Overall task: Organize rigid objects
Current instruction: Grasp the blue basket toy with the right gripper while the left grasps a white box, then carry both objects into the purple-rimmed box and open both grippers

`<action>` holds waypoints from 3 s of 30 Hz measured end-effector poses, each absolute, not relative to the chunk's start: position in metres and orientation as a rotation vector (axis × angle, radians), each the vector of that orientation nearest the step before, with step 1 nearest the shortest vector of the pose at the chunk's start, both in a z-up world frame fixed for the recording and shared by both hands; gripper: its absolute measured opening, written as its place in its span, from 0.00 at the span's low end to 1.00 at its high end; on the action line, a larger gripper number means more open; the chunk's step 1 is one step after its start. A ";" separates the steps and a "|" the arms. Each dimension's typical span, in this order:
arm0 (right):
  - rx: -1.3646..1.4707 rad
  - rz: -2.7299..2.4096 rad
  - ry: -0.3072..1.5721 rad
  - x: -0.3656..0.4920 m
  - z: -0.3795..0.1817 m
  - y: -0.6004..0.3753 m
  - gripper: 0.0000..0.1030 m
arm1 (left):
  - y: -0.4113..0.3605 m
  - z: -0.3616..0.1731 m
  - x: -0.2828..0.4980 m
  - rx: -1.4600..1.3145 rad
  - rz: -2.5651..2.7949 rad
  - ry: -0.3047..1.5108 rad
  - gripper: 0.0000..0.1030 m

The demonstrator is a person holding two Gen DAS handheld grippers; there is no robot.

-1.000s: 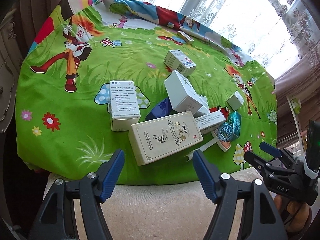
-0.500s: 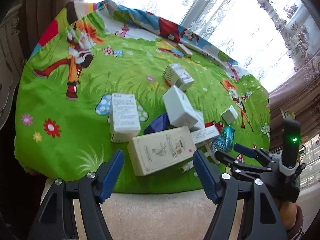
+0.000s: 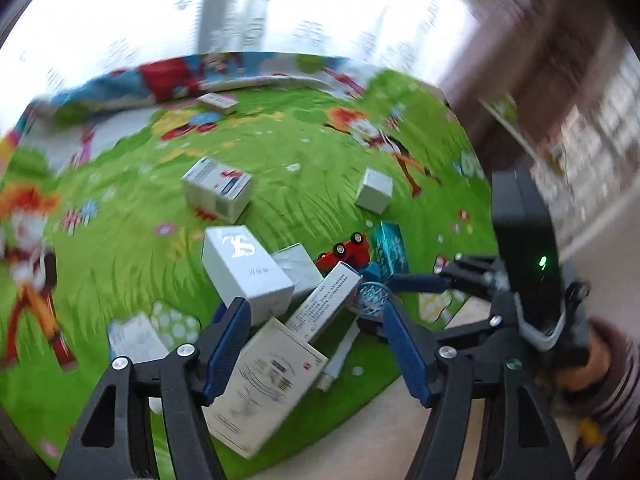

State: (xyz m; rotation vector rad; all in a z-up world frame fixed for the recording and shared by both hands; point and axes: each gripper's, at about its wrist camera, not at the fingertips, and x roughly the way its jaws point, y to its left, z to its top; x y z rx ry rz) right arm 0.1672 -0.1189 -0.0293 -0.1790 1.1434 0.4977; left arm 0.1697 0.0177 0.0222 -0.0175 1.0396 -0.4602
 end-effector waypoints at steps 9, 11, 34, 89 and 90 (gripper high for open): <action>-0.181 0.518 1.154 0.168 -0.035 -0.119 0.51 | -0.024 0.007 0.184 0.271 -0.696 1.091 0.45; -0.176 0.530 1.159 0.169 -0.037 -0.119 0.49 | -0.030 0.000 0.188 0.325 -0.718 1.118 0.40; -0.160 0.553 1.169 0.174 -0.048 -0.126 0.41 | -0.048 -0.038 0.214 0.506 -0.664 1.253 0.37; 0.073 0.196 1.014 0.070 0.029 -0.329 0.20 | -0.160 0.043 0.121 0.021 -0.730 1.063 0.29; 0.082 0.178 1.014 0.068 0.029 -0.336 0.20 | -0.166 0.041 0.121 0.012 -0.732 1.074 0.29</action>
